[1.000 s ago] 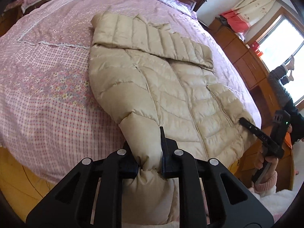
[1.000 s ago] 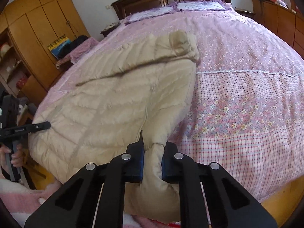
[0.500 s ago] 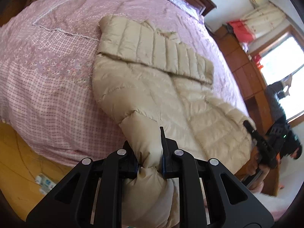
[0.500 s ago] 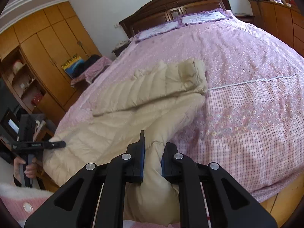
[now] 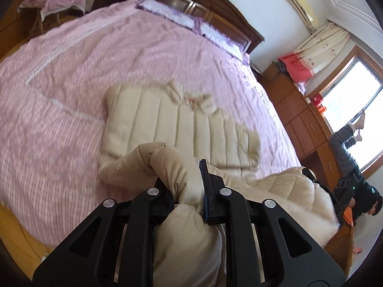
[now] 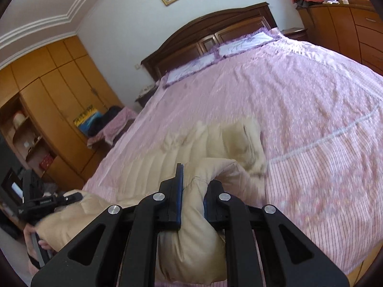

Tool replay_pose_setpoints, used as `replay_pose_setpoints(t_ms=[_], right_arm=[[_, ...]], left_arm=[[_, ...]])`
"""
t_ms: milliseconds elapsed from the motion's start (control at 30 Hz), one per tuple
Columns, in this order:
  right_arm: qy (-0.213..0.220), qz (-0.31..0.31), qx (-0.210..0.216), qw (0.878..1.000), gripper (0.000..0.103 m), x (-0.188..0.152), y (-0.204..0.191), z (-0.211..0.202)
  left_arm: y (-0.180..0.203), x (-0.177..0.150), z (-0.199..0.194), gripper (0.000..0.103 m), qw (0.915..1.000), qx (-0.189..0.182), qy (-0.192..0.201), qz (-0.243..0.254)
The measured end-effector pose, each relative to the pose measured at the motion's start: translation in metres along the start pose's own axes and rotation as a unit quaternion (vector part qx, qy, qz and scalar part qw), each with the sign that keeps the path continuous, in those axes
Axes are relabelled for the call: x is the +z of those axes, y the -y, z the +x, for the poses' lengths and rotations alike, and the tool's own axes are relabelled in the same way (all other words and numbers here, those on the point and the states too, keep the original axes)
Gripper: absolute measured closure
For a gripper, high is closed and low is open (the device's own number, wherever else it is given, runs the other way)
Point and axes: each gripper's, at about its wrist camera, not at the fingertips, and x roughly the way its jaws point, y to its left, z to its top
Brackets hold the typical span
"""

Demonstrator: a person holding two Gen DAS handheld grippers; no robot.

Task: Fold large clothes

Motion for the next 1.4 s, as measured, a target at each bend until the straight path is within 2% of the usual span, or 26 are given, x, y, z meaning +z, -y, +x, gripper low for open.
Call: replay_pose_setpoints(t_ms=[200,400,567,733,867,1000,1100,1133,1233,1267,1333,1400], right_arm=[[0.02,-0.012,-0.039,0.999,0.089,0.029,0.002,0.042],[0.006,-0.02,-0.091,0.996,0.088,0.042,0.021,0.102],[-0.035,-0.021,-0.125,0.991,0.087,0.039,0.042,0.154],[-0.06,-0.03,-0.144,0.987,0.079,0.03,0.055,0.187],[-0.082,-0.039,-0.15,0.985,0.076,0.021,0.062,0.208],[-0.093,-0.02,-0.139,0.986,0.074,0.017,0.071,0.214],[-0.102,-0.023,-0.138,0.985,0.071,0.016,0.069,0.214],[-0.105,-0.019,-0.137,0.985,0.071,0.017,0.07,0.215],[-0.11,-0.011,-0.133,0.985,0.069,0.02,0.069,0.215],[-0.11,-0.01,-0.133,0.985,0.069,0.022,0.069,0.214],[-0.11,-0.009,-0.131,0.985,0.067,0.023,0.066,0.211],[-0.109,-0.006,-0.126,0.986,0.062,0.026,0.065,0.206]], left_arm=[[-0.002,0.041,0.04,0.084,0.9989,0.039,0.023,0.006],[-0.017,0.066,0.1,0.084,0.9959,0.09,0.011,0.005],[-0.031,0.071,0.147,0.083,0.9921,0.124,-0.017,0.004],[-0.041,0.068,0.176,0.079,0.9886,0.146,-0.029,0.023],[-0.054,0.065,0.191,0.078,0.9892,0.14,-0.04,0.017],[-0.051,0.061,0.189,0.077,0.9889,0.142,-0.037,0.021],[-0.041,0.059,0.179,0.067,0.986,0.155,-0.043,0.044],[-0.038,0.058,0.175,0.059,0.9858,0.155,-0.044,0.048],[-0.032,0.056,0.158,0.043,0.9872,0.146,-0.039,0.051],[-0.03,0.055,0.151,0.042,0.9878,0.142,-0.036,0.052],[-0.027,0.053,0.137,0.028,0.9873,0.146,-0.026,0.057],[-0.023,0.052,0.124,0.028,0.9863,0.148,-0.014,0.07]])
